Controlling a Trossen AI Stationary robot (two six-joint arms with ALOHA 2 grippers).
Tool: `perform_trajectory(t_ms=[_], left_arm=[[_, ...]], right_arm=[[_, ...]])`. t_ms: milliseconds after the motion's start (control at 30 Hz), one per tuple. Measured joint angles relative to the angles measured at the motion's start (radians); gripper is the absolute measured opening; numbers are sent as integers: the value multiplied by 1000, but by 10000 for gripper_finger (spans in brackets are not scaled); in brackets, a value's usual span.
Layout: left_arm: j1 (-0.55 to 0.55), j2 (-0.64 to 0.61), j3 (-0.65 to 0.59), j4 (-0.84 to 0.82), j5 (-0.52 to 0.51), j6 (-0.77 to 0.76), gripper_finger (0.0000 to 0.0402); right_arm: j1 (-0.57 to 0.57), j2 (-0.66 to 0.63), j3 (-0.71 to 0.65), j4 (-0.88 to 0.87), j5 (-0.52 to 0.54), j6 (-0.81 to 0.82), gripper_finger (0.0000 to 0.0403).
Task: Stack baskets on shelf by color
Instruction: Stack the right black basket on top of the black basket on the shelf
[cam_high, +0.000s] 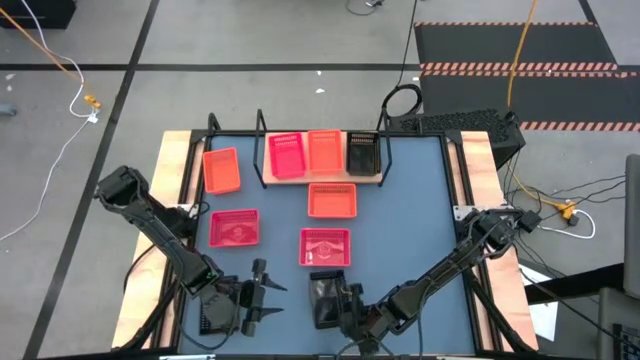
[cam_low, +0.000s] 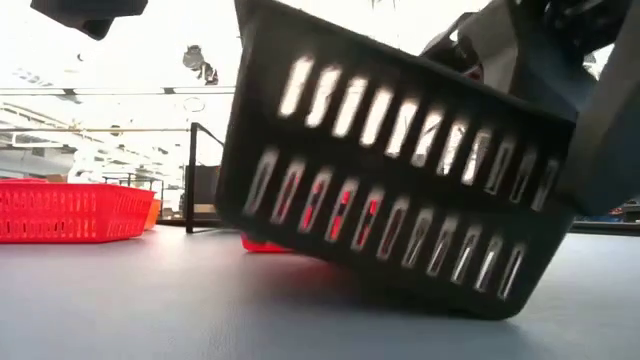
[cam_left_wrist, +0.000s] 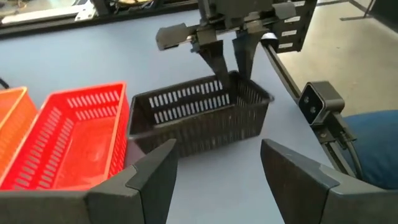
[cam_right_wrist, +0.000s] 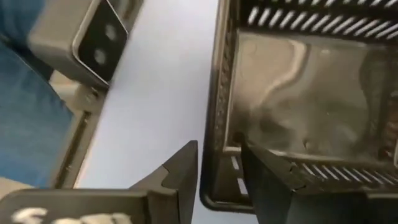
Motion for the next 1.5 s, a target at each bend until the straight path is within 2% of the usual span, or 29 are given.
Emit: perform_trajectory(t_ms=[100,267,467,533,700,800,900,1100,1167,1233,1333,1500], left_arm=[[0,0,0,-21,0,-35,232],[0,0,0,-35,0,-81,232],[0,0,-1,-40,0,-109,232],[0,0,-1,-40,0,-109,232],[0,0,-1,-74,-2,-66,232],[12,0,-1,-103,-43,10,232],[51,0,-1,-139,-77,32,232],[169,0,-1,-253,-77,24,232],[216,0,-1,-272,-77,42,232],[262,0,-1,-272,-77,72,232],[320,0,-1,-272,-78,97,232],[381,0,-1,-271,-68,124,232]], right_arm=[[0,-1,0,-4,-35,-19,91],[4,-15,0,-9,-89,-98,15],[30,-108,-1,18,-60,-248,6],[32,-169,-1,22,-14,-311,5],[-14,-329,0,-86,231,-511,4],[-97,-420,0,-177,383,-597,3],[-229,-494,0,-286,448,-620,3],[-570,-570,0,-485,421,-697,2],[-681,-577,0,-513,341,-744,1],[-777,-576,-1,-525,217,-791,1],[-876,-568,-1,-529,74,-855,1],[-968,-522,-1,-572,49,-889,1]])
